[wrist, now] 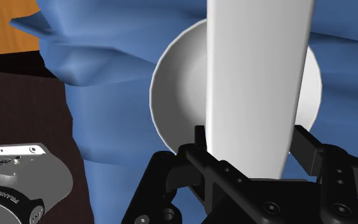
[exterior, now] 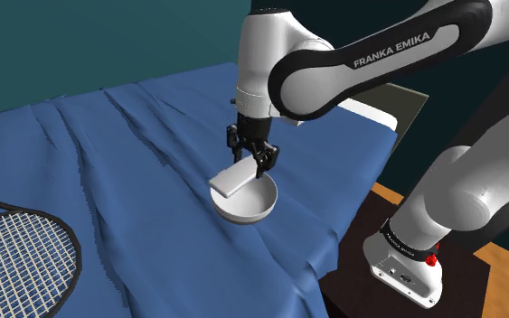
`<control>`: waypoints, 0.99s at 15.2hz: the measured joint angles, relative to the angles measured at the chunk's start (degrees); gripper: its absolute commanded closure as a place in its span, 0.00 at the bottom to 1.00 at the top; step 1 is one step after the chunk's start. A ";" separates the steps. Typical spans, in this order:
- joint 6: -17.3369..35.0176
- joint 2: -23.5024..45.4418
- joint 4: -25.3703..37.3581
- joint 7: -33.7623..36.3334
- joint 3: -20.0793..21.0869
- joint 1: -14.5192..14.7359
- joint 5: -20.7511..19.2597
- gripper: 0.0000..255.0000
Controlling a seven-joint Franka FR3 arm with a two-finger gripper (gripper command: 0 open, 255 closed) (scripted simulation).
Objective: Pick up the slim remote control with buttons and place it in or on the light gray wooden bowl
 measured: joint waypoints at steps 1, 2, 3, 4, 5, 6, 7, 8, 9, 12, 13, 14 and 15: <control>0.81 0.34 -0.50 0.21 0.19 0.03 -0.09 1.00; 1.64 0.76 -0.94 0.44 0.38 0.05 -0.20 1.00; 2.33 1.10 -1.31 0.59 0.52 0.05 -0.31 1.00; 3.06 1.60 -1.58 0.78 0.66 0.02 -0.51 1.00; 3.95 2.18 -1.96 0.88 0.75 -0.08 -0.75 1.00; 4.77 2.60 -2.40 0.95 0.83 -0.13 -0.91 1.00; 5.63 3.09 -2.79 1.21 1.01 -0.12 -1.11 1.00; 6.57 3.80 -3.09 1.40 1.13 -0.22 -1.45 1.00; 7.27 4.19 -3.44 1.55 1.22 -0.25 -1.62 1.00; 9.94 5.95 -4.54 2.26 1.60 -0.37 -2.48 1.00; 10.18 6.02 -4.68 2.34 1.64 -0.35 -2.52 1.00; 10.30 6.10 -4.72 2.38 1.67 -0.35 -2.57 1.00; 10.37 6.16 -4.73 2.41 1.68 -0.36 -2.61 1.00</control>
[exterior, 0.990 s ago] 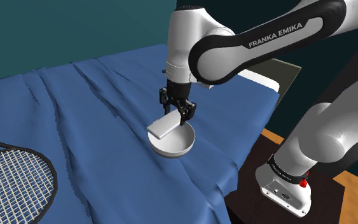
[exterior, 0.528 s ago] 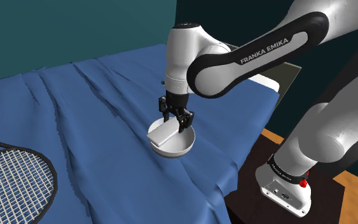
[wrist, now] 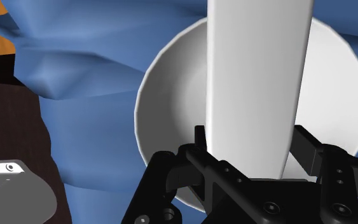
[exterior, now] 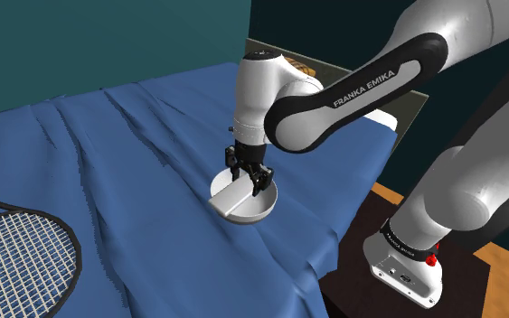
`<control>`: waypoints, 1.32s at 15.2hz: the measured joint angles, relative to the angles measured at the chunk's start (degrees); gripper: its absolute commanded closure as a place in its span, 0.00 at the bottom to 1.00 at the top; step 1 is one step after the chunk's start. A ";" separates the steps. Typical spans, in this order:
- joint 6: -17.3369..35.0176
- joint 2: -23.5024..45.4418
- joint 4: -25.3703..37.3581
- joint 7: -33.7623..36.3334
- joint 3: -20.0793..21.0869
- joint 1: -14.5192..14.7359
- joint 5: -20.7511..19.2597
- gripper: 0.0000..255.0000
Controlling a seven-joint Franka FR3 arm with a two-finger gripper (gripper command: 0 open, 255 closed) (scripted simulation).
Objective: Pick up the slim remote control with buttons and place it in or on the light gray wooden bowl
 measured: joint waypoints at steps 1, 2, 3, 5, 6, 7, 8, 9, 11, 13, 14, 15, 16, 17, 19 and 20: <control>0.02 0.00 0.00 0.01 0.00 0.00 -0.01 1.00; 0.03 -0.01 -0.01 0.02 0.01 0.00 -0.02 1.00; 0.04 -0.02 -0.02 0.02 0.01 0.00 -0.01 1.00; 0.06 0.01 -0.02 0.01 0.00 0.00 -0.02 0.00; 0.08 0.03 -0.02 0.01 0.00 0.00 -0.02 0.00; 0.08 0.04 -0.02 0.01 0.00 -0.01 -0.02 0.00; 0.09 0.04 -0.02 0.01 0.00 -0.01 -0.02 0.00; 0.09 0.04 -0.02 0.01 0.00 -0.01 -0.02 0.00; -1.00 -0.77 0.39 -0.23 -0.09 0.09 0.42 0.00; -3.99 -2.40 1.94 -0.69 -0.37 0.21 1.14 0.00; -5.88 -3.95 2.43 -1.43 -0.81 0.27 1.86 0.00; -6.97 -4.49 3.00 -1.64 -0.97 0.29 2.06 0.00; -7.38 -4.59 3.30 -1.71 -1.03 0.28 2.09 0.00; -7.61 -4.62 3.47 -1.72 -1.05 0.27 2.09 0.00; -7.78 -4.71 3.54 -1.76 -1.08 0.28 2.13 0.00; -7.82 -4.72 3.55 -1.77 -1.09 0.28 2.14 0.00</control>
